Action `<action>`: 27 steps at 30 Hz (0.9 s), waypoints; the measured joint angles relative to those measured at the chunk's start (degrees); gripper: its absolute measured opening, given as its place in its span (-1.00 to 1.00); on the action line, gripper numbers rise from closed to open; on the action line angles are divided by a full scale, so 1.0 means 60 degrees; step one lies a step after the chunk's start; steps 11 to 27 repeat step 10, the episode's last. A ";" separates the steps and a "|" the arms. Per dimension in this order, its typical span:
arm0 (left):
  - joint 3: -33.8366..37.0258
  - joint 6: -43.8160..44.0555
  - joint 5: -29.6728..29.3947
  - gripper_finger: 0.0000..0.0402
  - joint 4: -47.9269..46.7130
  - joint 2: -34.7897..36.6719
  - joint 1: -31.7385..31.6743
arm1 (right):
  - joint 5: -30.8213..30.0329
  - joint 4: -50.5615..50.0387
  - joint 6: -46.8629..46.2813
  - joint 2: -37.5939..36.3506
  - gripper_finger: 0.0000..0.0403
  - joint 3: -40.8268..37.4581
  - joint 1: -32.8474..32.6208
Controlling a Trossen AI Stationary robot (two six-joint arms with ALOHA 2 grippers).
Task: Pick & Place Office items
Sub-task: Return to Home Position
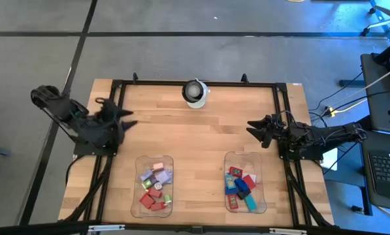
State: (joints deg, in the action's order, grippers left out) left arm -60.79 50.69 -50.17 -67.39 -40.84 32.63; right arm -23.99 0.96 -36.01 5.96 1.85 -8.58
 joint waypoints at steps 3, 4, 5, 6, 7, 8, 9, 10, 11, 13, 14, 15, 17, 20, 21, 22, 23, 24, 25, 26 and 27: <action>0.0876 -0.0579 0.0636 0.13 0.0994 0.0244 0.0002 | 0.0000 0.0003 0.0000 0.0000 0.34 0.0000 0.0000; 0.1144 -0.0844 0.0825 0.14 0.1348 0.0348 0.0002 | 0.0002 0.0001 0.0000 0.0000 0.34 0.0000 0.0000; 0.1407 -0.1138 0.1015 0.14 0.1722 0.0462 0.0001 | 0.0002 0.0003 0.0000 0.0000 0.34 0.0000 0.0000; 0.1671 -0.1422 0.1227 0.14 0.2084 0.0581 0.0002 | 0.0003 -0.0001 0.0000 0.0000 0.34 0.0000 0.0000; 0.1929 -0.1716 0.1465 0.13 0.2429 0.0709 0.0002 | 0.0002 -0.0001 0.0000 0.0000 0.34 0.0000 -0.0002; 0.2162 -0.2073 0.1739 0.13 0.2754 0.0861 -0.0001 | 0.0001 0.0002 -0.0002 0.0001 0.34 0.0000 0.0000; 0.2378 -0.2376 0.2054 0.13 0.2994 0.1055 0.0002 | 0.0000 0.0000 -0.0001 0.0000 0.34 0.0000 0.0000; 0.2568 -0.2635 0.2345 0.12 0.3159 0.1294 0.0002 | 0.0004 0.0002 -0.0004 0.0000 0.34 0.0001 0.0000; 0.2568 -0.2635 0.2345 0.12 0.3159 0.1294 0.0002 | 0.0004 0.0002 -0.0004 0.0000 0.34 0.0001 0.0000; 0.2568 -0.2635 0.2345 0.12 0.3159 0.1294 0.0002 | 0.0004 0.0002 -0.0004 0.0000 0.34 0.0001 0.0000; 0.2568 -0.2635 0.2345 0.12 0.3159 0.1294 0.0002 | 0.0004 0.0002 -0.0004 0.0000 0.34 0.0001 0.0000; 0.2568 -0.2635 0.2345 0.12 0.3159 0.1294 0.0002 | 0.0004 0.0002 -0.0004 0.0000 0.34 0.0001 0.0000; 0.2568 -0.2635 0.2345 0.12 0.3159 0.1294 0.0002 | 0.0004 0.0002 -0.0004 0.0000 0.34 0.0001 0.0000; 0.2568 -0.2635 0.2345 0.12 0.3159 0.1294 0.0002 | 0.0004 0.0002 -0.0004 0.0000 0.34 0.0001 0.0000; 0.2568 -0.2635 0.2345 0.12 0.3159 0.1294 0.0002 | 0.0004 0.0002 -0.0004 0.0000 0.34 0.0001 0.0000; 0.2568 -0.2635 0.2345 0.12 0.3159 0.1294 0.0002 | 0.0004 0.0002 -0.0004 0.0000 0.34 0.0001 0.0000; 0.2568 -0.2635 0.2345 0.12 0.3159 0.1294 0.0002 | 0.0004 0.0002 -0.0004 0.0000 0.34 0.0001 0.0000; 0.2568 -0.2635 0.2345 0.12 0.3159 0.1294 0.0002 | 0.0004 0.0002 -0.0004 0.0000 0.34 0.0001 0.0000; 0.2568 -0.2635 0.2345 0.12 0.3159 0.1294 0.0002 | 0.0004 0.0002 -0.0004 0.0000 0.34 0.0001 0.0000; 0.2568 -0.2635 0.2345 0.12 0.3159 0.1294 0.0002 | 0.0004 0.0002 -0.0004 0.0000 0.34 0.0001 0.0000; 0.2568 -0.2635 0.2345 0.12 0.3159 0.1294 0.0002 | 0.0004 0.0002 -0.0004 0.0000 0.34 0.0001 0.0000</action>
